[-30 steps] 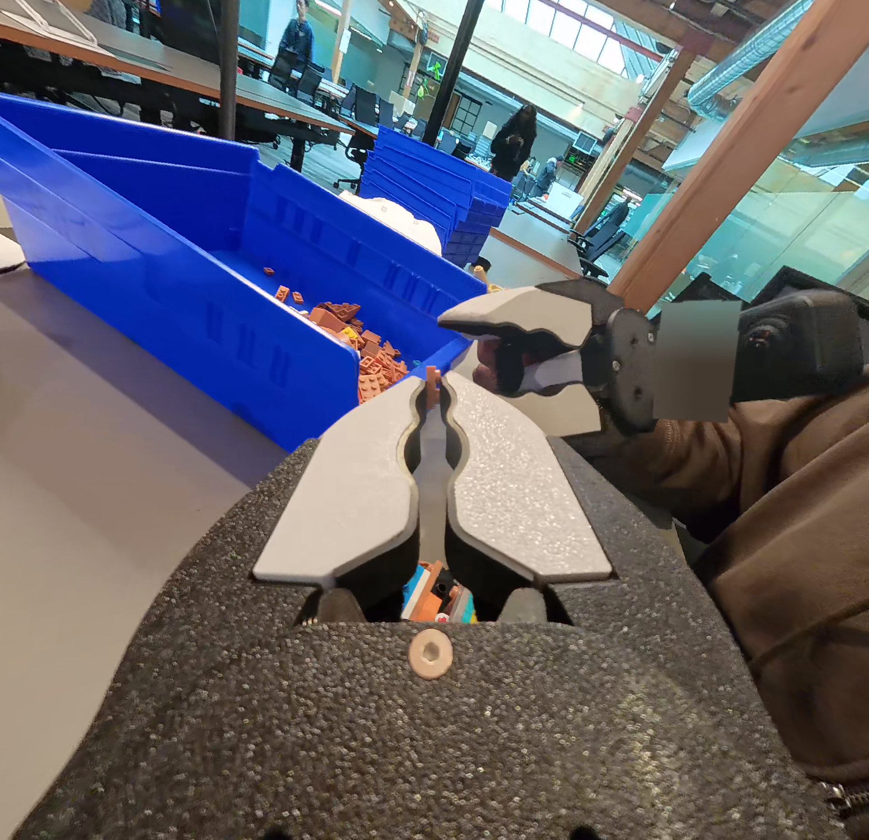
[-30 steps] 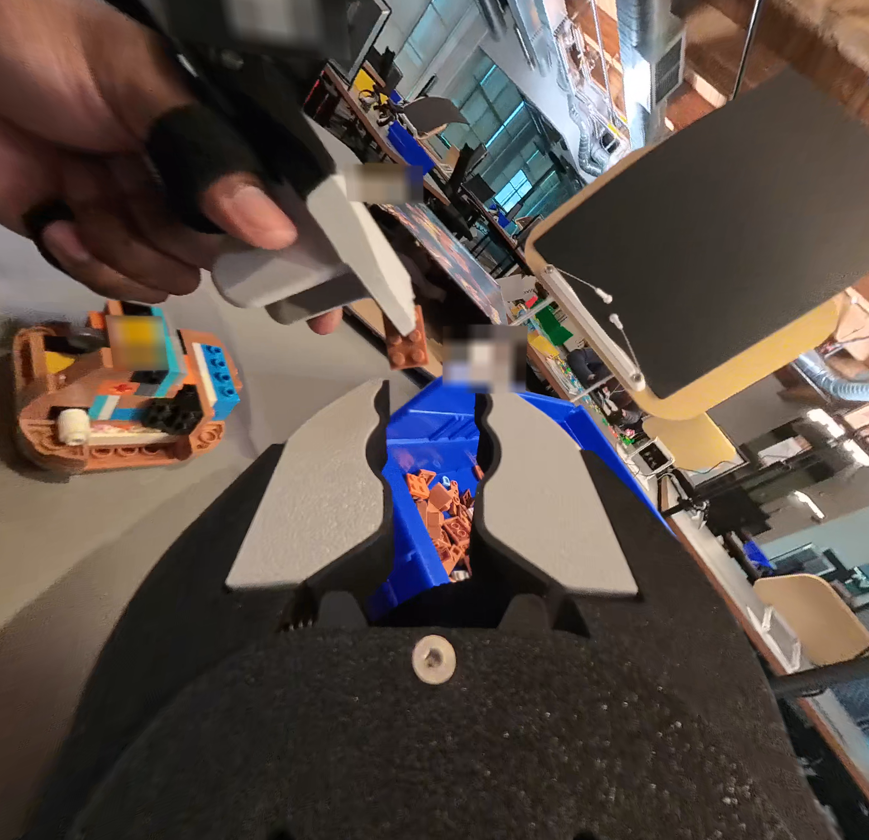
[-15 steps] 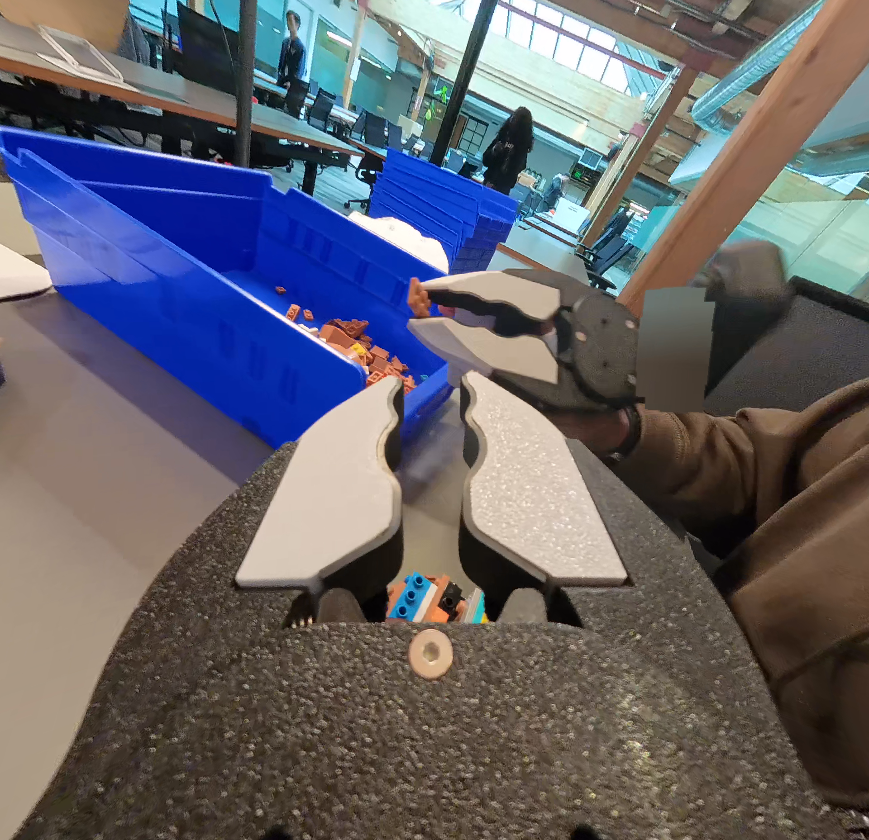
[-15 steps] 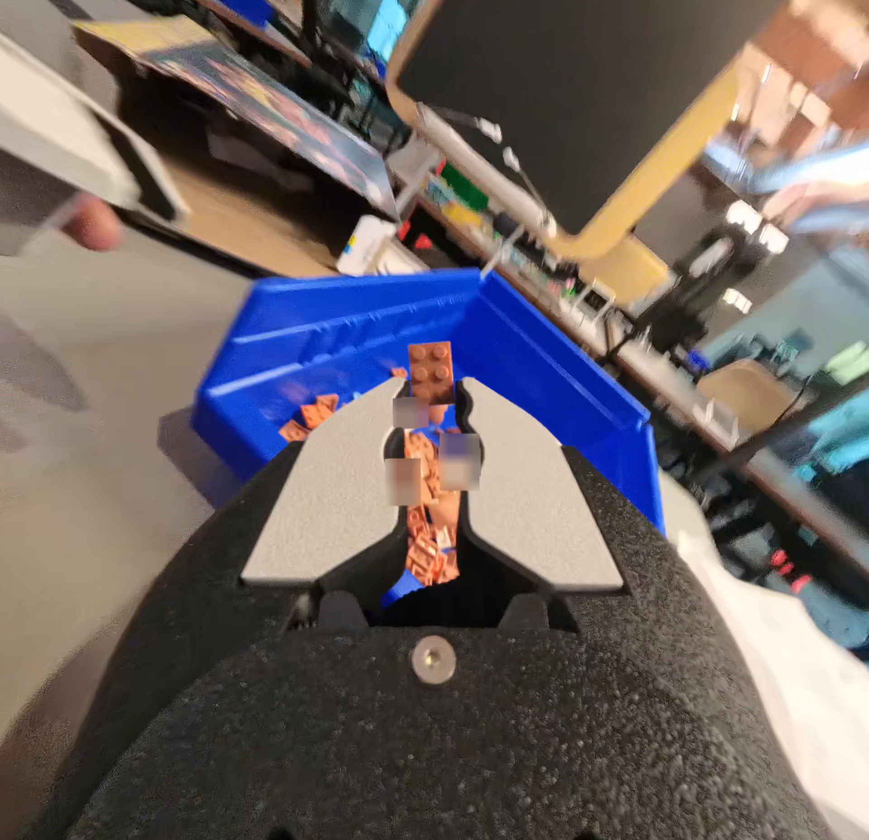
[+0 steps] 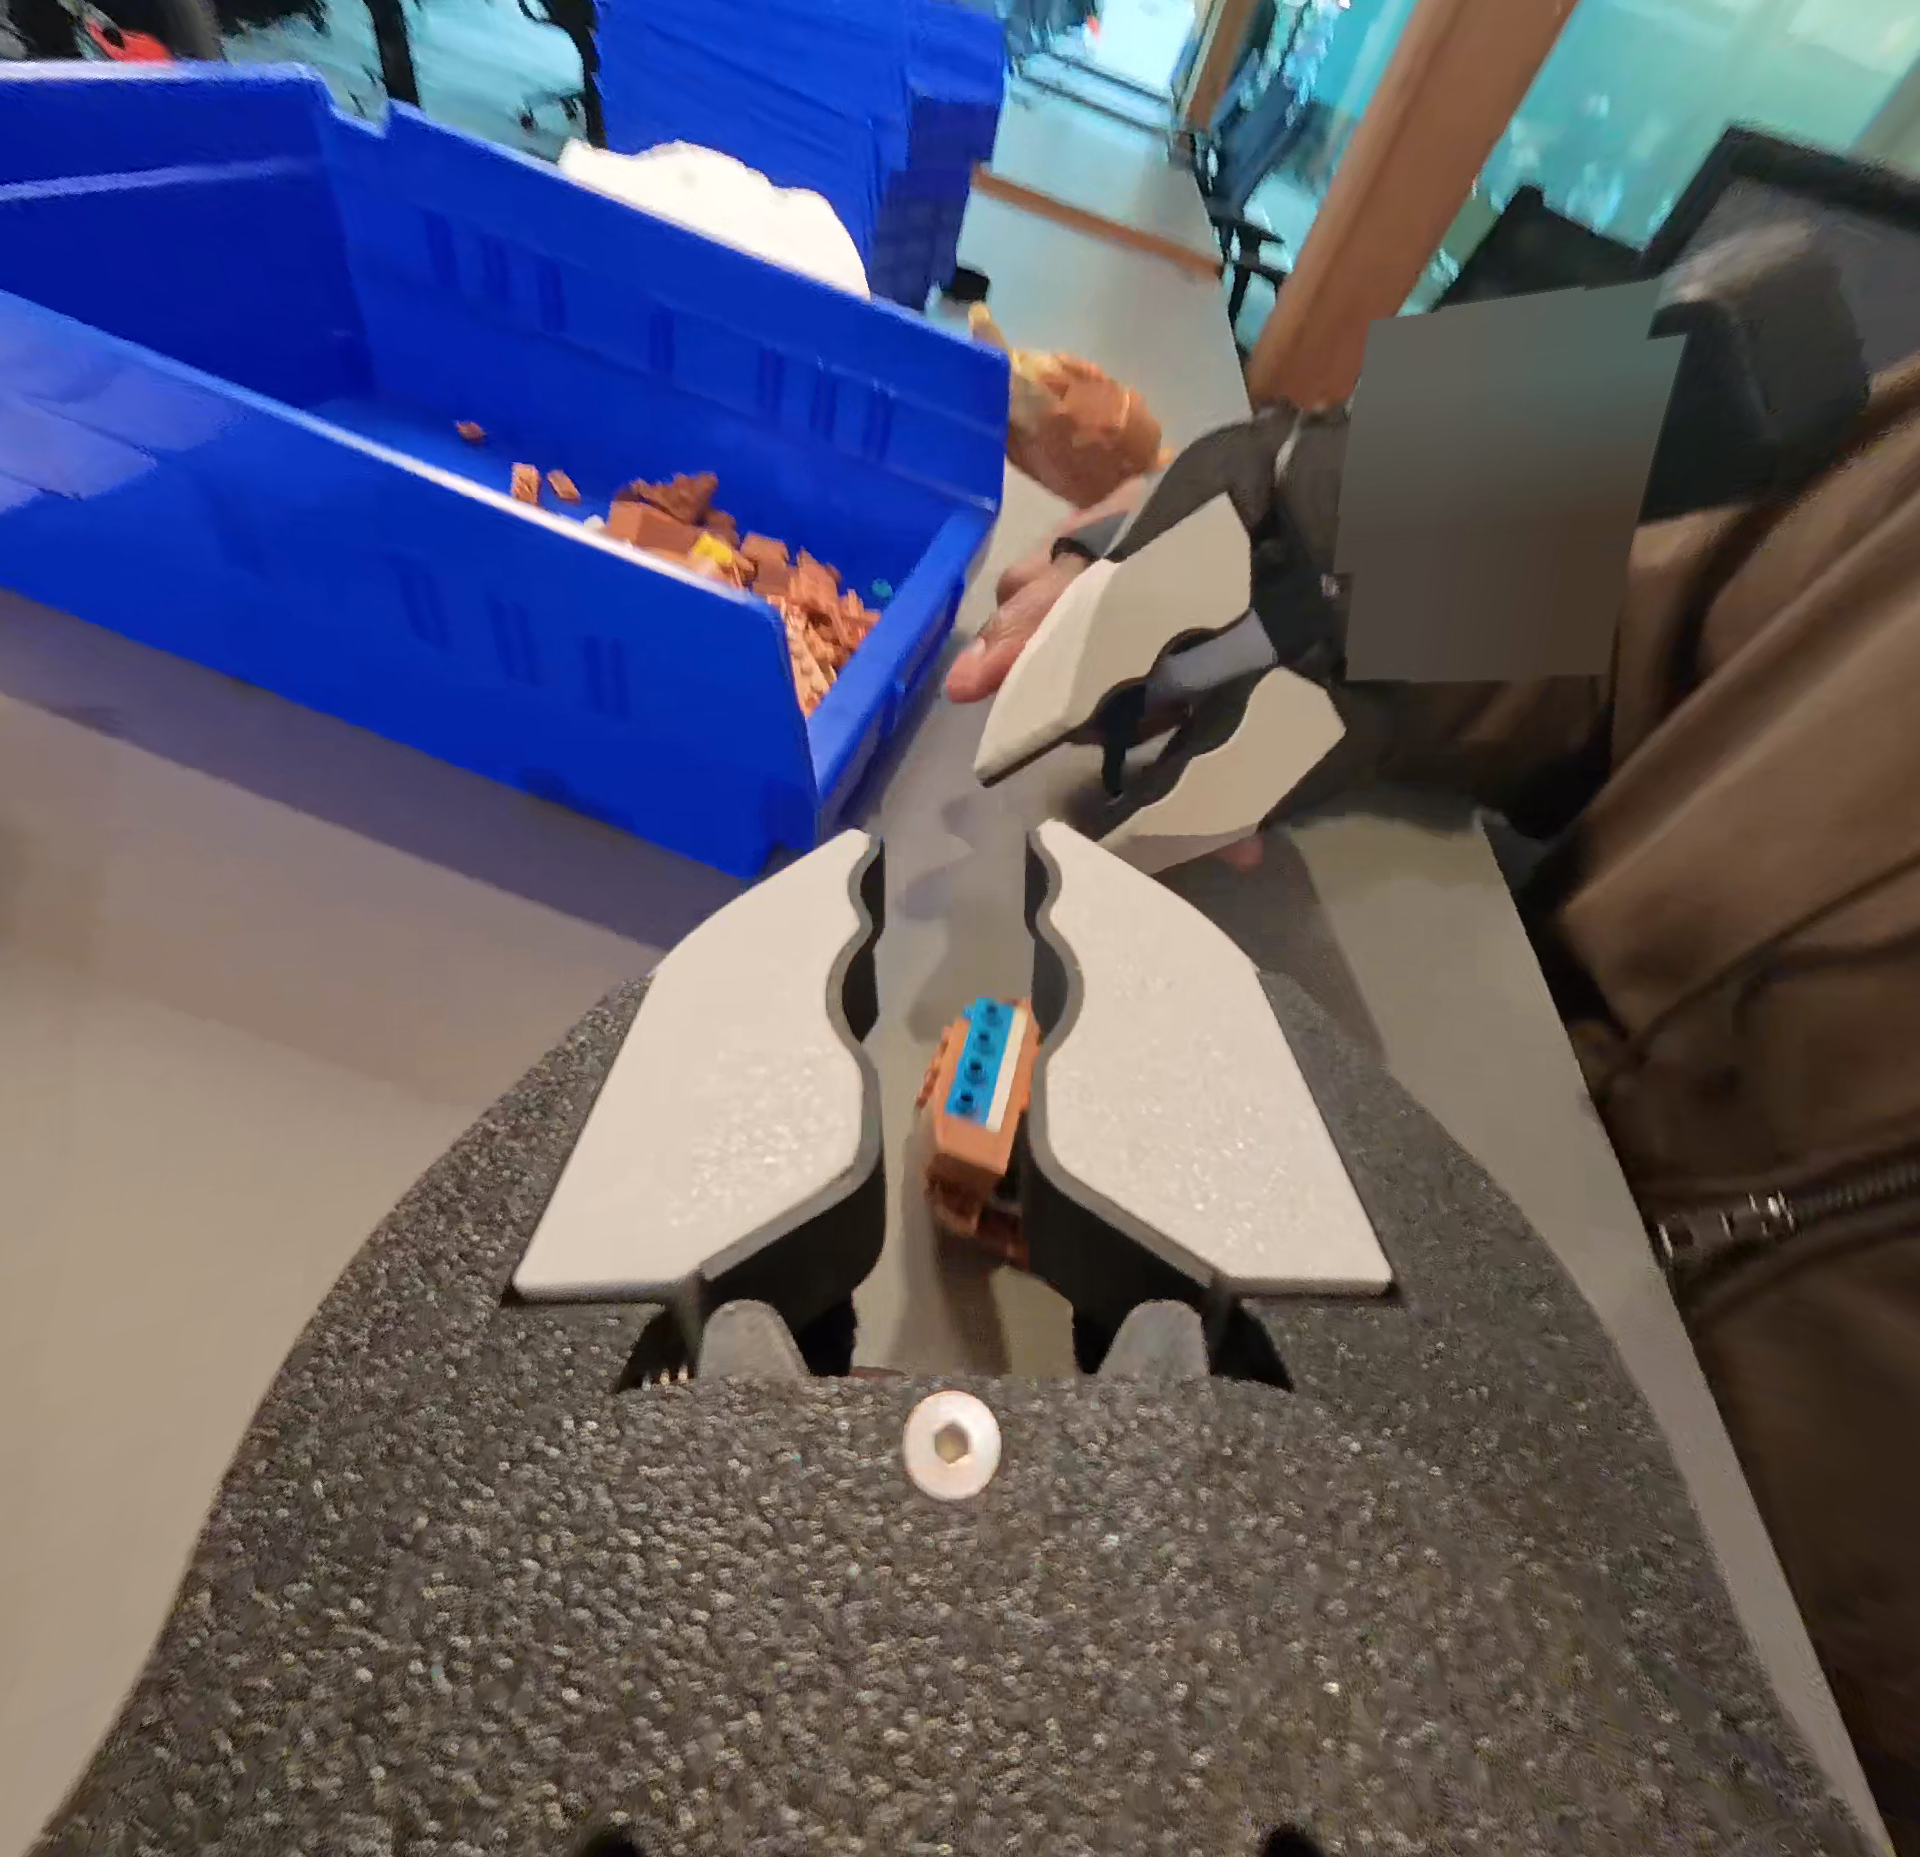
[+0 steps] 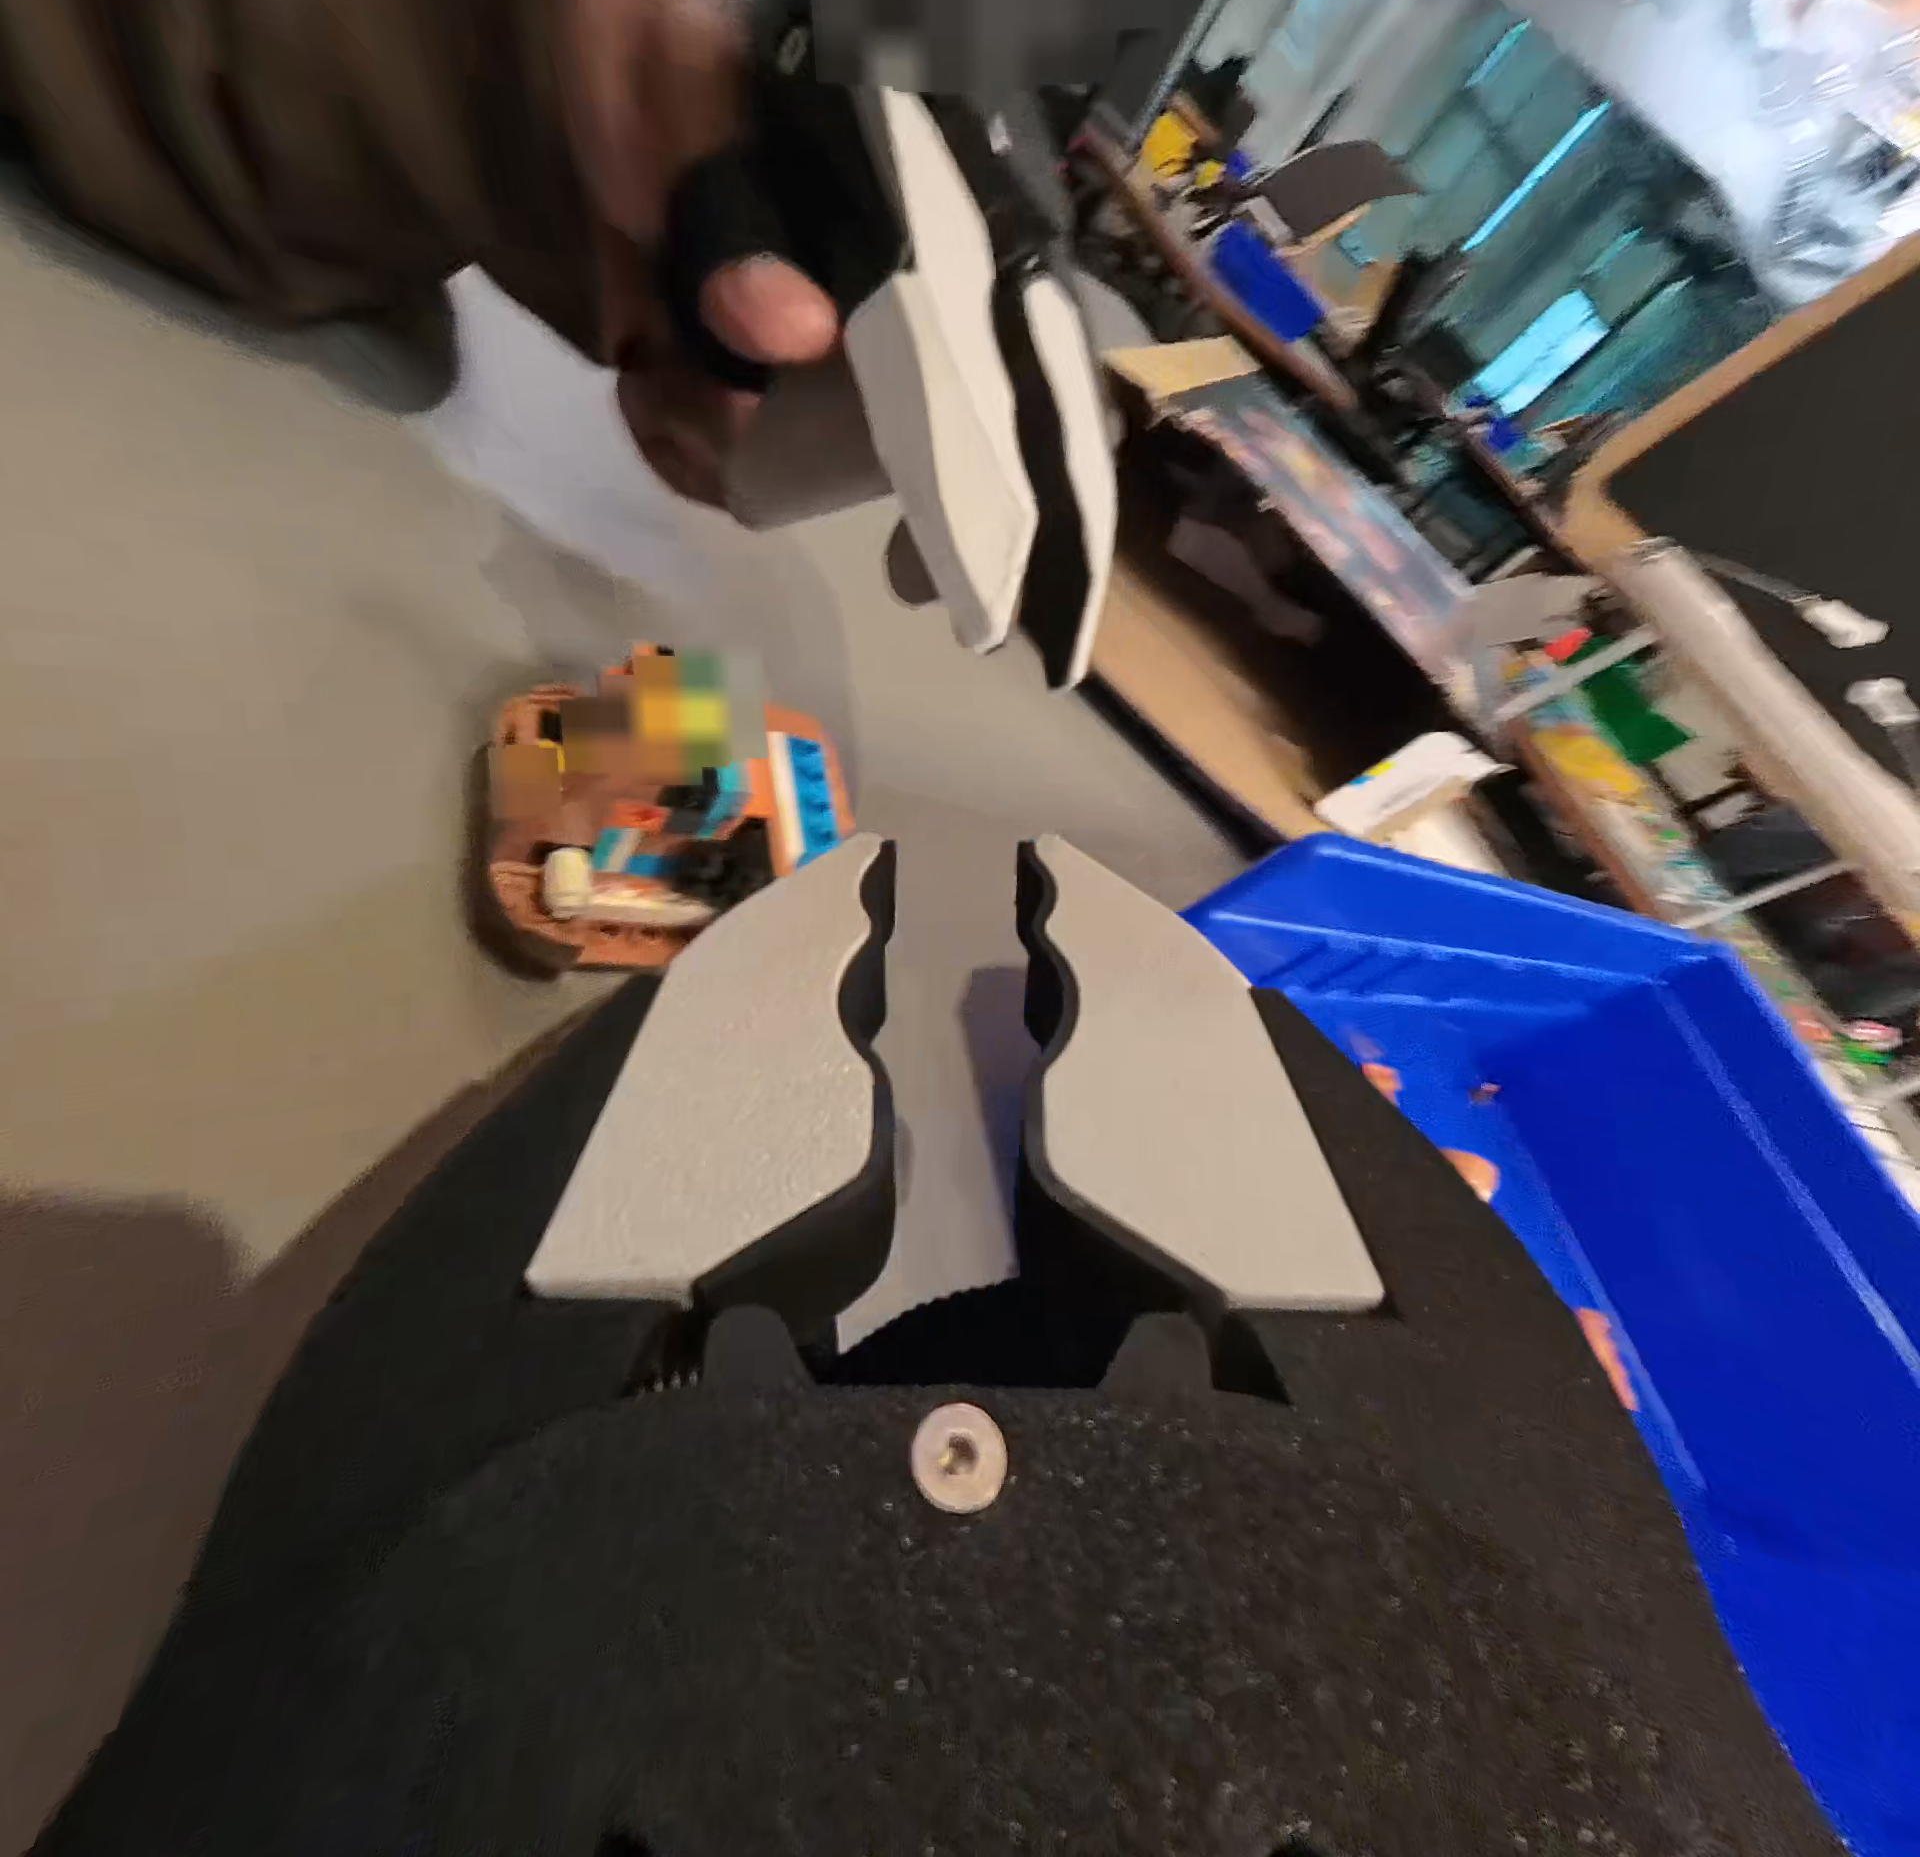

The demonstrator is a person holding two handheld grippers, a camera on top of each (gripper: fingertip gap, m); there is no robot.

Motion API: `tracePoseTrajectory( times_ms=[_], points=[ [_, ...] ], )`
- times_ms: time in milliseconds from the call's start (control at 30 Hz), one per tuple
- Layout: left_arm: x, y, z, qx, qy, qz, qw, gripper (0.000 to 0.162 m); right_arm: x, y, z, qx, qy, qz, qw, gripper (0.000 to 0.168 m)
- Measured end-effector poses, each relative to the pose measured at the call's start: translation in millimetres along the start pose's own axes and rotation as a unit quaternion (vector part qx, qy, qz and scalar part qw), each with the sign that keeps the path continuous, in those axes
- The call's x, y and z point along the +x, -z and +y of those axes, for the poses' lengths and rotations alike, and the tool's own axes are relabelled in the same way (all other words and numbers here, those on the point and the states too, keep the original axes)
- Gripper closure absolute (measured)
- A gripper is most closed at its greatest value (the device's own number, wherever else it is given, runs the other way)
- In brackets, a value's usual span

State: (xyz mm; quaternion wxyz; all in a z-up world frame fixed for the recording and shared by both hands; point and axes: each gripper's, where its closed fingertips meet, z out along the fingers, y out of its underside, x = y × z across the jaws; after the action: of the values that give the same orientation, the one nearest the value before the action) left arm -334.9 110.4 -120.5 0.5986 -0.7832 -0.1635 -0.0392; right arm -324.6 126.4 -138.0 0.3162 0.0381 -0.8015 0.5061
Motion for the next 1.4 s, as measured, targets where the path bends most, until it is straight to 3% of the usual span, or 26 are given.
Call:
tracePoseTrajectory(
  times_ms=[167, 367, 500, 633, 700, 767, 967, 1133, 1233, 1367, 1400],
  points=[
    [4.7, 9.3, 20.2, -0.061, -0.028, 0.023, 0.997, 0.134, -30.2, -7.0, 20.4, -0.05, -0.018, -0.092, 0.994, 0.147],
    [4.4, 21.2, 47.1, -0.151, -0.039, 0.026, 0.988, 0.134, -42.6, -12.8, 35.7, -0.104, 0.008, -0.106, 0.989, 0.151],
    [6.7, 26.5, 63.4, -0.198, -0.007, 0.04, 0.979, 0.147, -47.8, -11.8, 34.3, -0.104, 0.009, -0.119, 0.987, 0.153],
    [11.9, 17.2, 71.2, -0.206, 0.013, 0.062, 0.977, 0.153, -53.3, -9.9, 31.2, -0.099, 0.023, -0.129, 0.986, 0.151],
    [-5.4, 12.3, 63.0, -0.176, 0.026, 0.014, 0.984, 0.152, -56.4, -7.9, 30.7, -0.095, 0.032, -0.14, 0.985, 0.152],
    [-30.8, 11.7, 54.4, -0.136, 0.05, -0.053, 0.988, 0.15, -62.8, -5.7, 27.8, -0.087, 0.035, -0.159, 0.983, 0.153],
    [-20.7, 24.4, 41.0, -0.113, 0.043, -0.02, 0.992, 0.136, -47.6, -5.8, 29.7, -0.089, 0.023, -0.128, 0.987, 0.152],
    [19.8, 26.1, 50.4, -0.171, 0.001, 0.018, 0.985, 0.106, -38.6, -9.3, 32.9, -0.1, 0.002, -0.103, 0.99, 0.151],
    [27.1, 20.9, 63.9, -0.217, -0.029, -0.021, 0.975, 0.092, -34.1, -12.8, 36.1, -0.111, -0.006, -0.084, 0.99, 0.151],
    [14.9, 13.1, 86.0, -0.274, -0.048, -0.091, 0.956, 0.091, -32.4, -16.0, 31.5, -0.093, -0.027, -0.079, 0.992, 0.149],
    [17.5, 10.5, 85.1, -0.267, -0.047, -0.081, 0.959, 0.098, -33.0, -16.0, 30.0, -0.086, -0.03, -0.082, 0.992, 0.148]
  ],
)
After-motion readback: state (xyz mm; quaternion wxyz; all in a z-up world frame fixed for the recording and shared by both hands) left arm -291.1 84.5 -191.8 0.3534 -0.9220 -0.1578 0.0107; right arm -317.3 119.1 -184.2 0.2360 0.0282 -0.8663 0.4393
